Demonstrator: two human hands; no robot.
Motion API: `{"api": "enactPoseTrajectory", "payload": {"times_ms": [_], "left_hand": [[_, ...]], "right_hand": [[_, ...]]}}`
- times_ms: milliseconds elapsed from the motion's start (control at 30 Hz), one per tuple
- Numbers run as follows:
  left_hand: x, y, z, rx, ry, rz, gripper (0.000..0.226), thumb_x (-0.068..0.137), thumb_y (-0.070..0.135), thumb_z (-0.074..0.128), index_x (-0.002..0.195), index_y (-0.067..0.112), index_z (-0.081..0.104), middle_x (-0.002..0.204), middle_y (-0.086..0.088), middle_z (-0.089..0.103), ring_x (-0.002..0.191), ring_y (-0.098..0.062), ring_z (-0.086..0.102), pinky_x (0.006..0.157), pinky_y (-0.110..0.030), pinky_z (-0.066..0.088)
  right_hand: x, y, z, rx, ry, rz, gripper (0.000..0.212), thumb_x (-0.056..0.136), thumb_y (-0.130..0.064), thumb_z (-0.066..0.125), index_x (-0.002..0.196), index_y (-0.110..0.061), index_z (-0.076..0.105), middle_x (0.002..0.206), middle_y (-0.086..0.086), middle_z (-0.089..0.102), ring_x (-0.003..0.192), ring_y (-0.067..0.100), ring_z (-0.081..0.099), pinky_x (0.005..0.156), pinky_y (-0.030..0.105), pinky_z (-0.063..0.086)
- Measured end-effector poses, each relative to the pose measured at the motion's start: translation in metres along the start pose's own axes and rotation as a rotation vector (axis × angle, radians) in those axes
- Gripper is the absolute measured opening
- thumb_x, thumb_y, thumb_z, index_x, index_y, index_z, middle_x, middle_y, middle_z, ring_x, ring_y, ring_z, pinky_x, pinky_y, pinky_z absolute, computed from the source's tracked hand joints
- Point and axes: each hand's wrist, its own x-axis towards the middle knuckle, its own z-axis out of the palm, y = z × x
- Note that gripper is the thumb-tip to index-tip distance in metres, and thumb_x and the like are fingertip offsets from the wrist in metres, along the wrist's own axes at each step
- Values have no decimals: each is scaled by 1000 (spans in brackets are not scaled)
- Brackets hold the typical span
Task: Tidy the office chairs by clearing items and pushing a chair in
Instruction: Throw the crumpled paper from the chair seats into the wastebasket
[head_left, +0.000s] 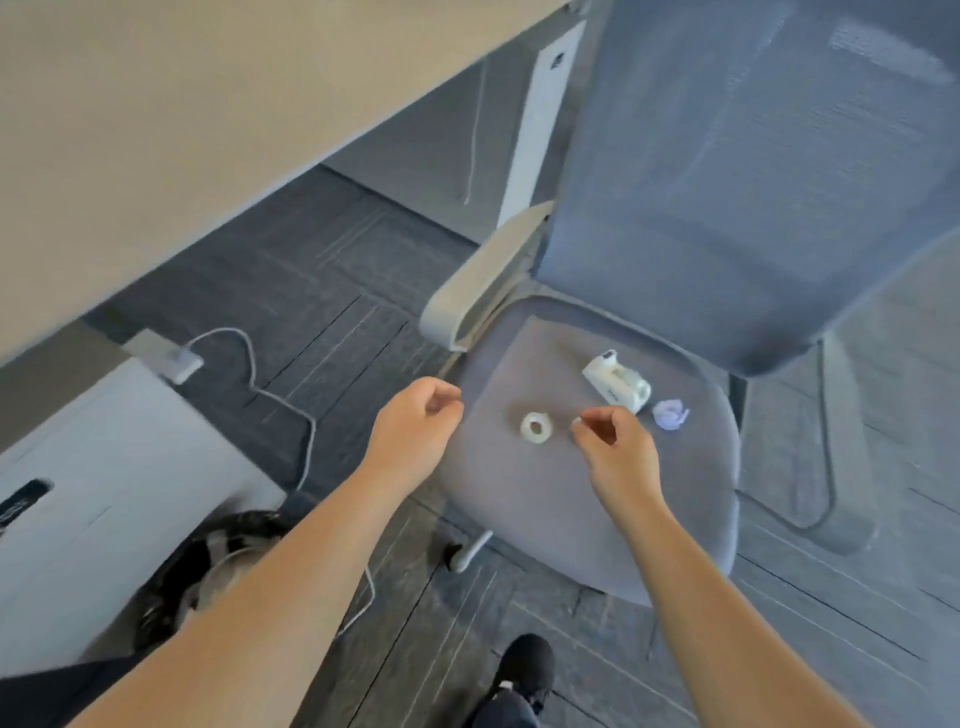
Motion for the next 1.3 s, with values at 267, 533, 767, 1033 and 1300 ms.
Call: {"api": "enactPoseTrajectory", "payload": {"times_ms": [267,533,767,1033,1300], "left_hand": [[83,26,154,139,-146,-122,28,89,18,52,114,7,56,122,-9,59,114,-24,53,79,-25,35],[142,-8,260,304,-265,-133,10,83,15,59,92,12,60,90,1,58,100,-26,55,65,-26,32],[186,-58,305,620,-346,-40,54,80,25,62,130,16,45,136,-12,45,125,-33,40,101,-36,34],[204,-39,305,394,-270,87,13,76,23,66,80,16,56,92,-2,58,87,-22,53,57,-20,32],[227,-3,312,231,-270,176,18,77,19,66,91,22,55,82,21,47,79,5,47,64,2,34]], "right_hand": [[107,84,-67,52,19,163,27,87,-10,53,114,-8,58,99,0,57,88,16,50,59,9,34],[163,174,-65,134,9,374,21,88,-12,51,108,-15,57,87,-5,54,65,2,48,47,8,40],[185,222,-47,203,58,426,15,87,-12,53,100,-20,55,77,-16,51,67,-1,49,43,-2,37],[213,224,-45,129,177,383,35,86,-12,55,121,-12,50,115,-1,46,102,14,48,73,18,35],[266,233,-41,-155,110,282,70,86,-10,54,146,-24,22,157,0,16,139,26,20,86,16,19]]}}
